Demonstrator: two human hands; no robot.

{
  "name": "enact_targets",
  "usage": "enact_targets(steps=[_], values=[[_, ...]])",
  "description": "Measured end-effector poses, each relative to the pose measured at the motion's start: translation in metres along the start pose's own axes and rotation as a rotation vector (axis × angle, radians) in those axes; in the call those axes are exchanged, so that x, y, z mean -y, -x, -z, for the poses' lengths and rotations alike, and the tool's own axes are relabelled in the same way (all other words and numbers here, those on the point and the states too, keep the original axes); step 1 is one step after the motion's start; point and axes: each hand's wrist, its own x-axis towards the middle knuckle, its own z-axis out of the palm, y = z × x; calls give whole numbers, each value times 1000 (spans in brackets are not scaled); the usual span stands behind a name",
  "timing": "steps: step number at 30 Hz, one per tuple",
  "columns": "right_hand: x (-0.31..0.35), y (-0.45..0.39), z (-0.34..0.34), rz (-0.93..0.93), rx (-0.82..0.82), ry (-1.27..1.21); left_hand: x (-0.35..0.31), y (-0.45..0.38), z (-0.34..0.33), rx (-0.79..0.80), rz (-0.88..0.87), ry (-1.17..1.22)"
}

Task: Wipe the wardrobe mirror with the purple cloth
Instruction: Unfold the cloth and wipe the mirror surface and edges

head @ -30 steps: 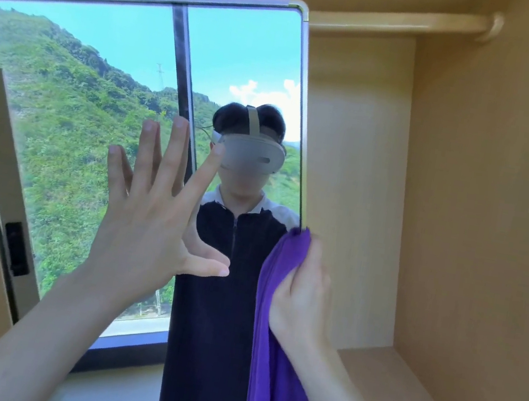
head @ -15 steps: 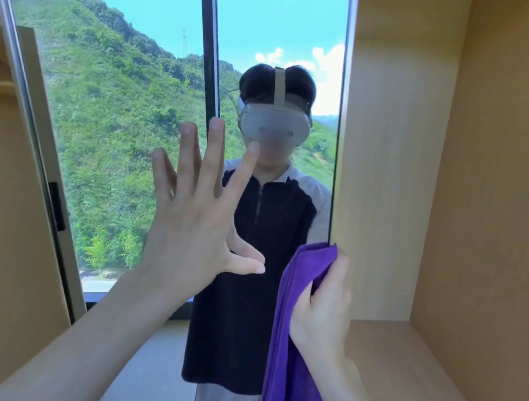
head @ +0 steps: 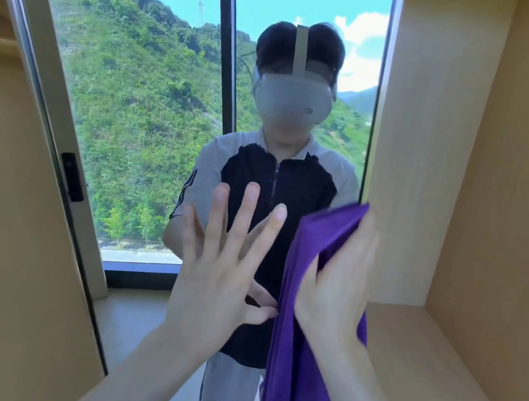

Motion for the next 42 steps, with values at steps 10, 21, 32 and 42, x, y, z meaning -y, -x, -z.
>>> enact_targets(steps=[10, 21, 32, 42], values=[[62, -93, 12, 8, -120, -55, 1, 0, 2, -40, 4, 5], [-41, 37, -10, -203, -98, -161, 1, 5, -2, -66, 0, 31], [-16, -16, 3, -184, 4, -208, -1, 4, 0, -52, 11, 75], [-89, 106, -2, -275, 66, -140, -29, 78, -42, 20, -45, 80]])
